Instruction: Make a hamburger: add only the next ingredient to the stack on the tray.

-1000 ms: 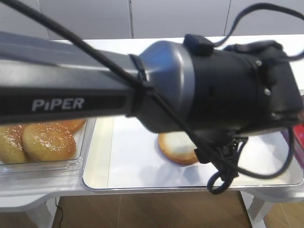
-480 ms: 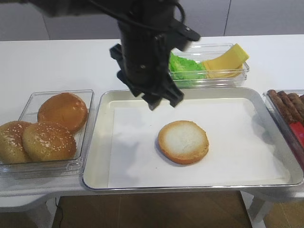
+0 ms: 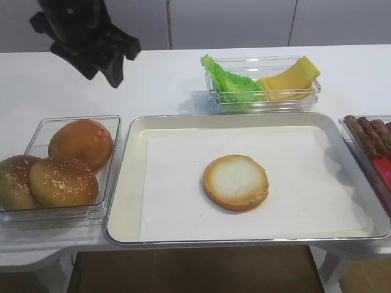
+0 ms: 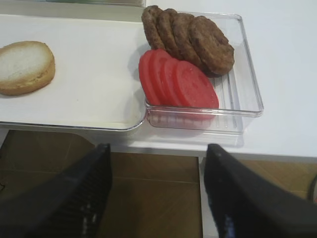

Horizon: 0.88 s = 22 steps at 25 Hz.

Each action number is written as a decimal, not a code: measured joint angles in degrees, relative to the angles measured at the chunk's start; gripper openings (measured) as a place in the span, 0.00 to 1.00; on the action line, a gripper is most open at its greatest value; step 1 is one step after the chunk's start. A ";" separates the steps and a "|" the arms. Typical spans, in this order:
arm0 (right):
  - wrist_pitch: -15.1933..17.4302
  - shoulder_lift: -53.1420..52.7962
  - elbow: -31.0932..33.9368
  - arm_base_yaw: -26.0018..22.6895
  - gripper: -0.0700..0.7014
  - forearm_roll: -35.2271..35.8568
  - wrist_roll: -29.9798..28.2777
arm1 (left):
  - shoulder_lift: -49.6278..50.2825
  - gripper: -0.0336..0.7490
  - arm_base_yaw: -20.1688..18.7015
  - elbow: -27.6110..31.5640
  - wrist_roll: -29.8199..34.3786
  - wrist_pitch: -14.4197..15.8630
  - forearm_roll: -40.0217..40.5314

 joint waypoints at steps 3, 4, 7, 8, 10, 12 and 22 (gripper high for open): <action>0.00 0.00 0.00 0.00 0.67 0.00 -0.03 | -1.93 0.49 3.84 0.33 0.37 0.10 -0.09; 0.00 0.00 0.00 0.00 0.67 0.00 -0.03 | -2.57 0.49 5.10 0.43 0.76 0.10 -0.09; 0.00 0.00 0.00 0.00 0.67 0.00 -0.03 | -4.89 0.49 8.36 0.80 1.81 0.22 -0.09; 0.00 0.00 0.00 0.00 0.67 0.00 -0.03 | -5.73 0.49 9.48 1.23 2.03 0.22 -0.23; 0.00 0.00 0.00 0.00 0.67 0.00 -0.03 | -7.88 0.49 11.66 2.54 2.31 0.22 -0.23; 0.00 0.00 0.00 0.00 0.67 0.00 -0.13 | -10.11 0.49 13.79 4.90 2.58 0.33 -0.23; 0.00 0.00 0.00 0.00 0.67 0.00 -0.13 | -26.02 0.49 22.65 20.51 3.84 0.67 -1.47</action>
